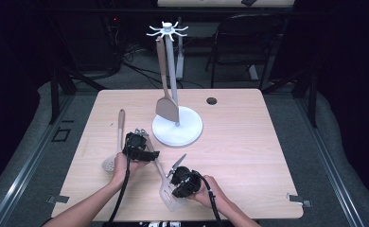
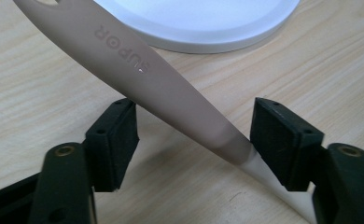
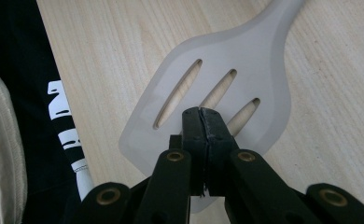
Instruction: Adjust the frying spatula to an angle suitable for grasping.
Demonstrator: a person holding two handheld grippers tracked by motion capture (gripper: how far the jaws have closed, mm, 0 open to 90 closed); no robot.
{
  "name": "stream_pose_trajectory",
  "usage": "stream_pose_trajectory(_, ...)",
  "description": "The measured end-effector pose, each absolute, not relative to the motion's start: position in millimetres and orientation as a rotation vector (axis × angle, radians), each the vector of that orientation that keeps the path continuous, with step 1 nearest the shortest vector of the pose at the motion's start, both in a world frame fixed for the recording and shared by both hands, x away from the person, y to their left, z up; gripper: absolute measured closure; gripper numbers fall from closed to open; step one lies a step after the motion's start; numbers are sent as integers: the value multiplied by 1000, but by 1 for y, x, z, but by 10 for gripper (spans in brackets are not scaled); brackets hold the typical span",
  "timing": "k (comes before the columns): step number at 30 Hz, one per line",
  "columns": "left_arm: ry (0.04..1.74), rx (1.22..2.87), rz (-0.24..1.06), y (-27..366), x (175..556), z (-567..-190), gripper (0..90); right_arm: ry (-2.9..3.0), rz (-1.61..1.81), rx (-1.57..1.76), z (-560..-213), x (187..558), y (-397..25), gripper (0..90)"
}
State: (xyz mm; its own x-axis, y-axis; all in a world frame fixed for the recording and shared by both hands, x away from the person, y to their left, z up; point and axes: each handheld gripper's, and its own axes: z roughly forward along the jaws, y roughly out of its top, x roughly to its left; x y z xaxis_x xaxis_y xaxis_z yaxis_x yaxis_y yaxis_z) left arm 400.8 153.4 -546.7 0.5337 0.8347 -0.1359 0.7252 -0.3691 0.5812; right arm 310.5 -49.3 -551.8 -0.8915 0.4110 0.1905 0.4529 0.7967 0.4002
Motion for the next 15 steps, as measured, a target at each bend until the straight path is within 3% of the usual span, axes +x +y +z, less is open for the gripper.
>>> stream_pose_trajectory(6, 1275, 2160, 220, 150, 401, -551, 397, -2871, -698, -704, -553, 311, -49, 891)
stream_pose_trajectory(15, 1266, 2035, 60, 164, 404, -554, 507, -2858, -679, -699, -551, 310, -48, 830)
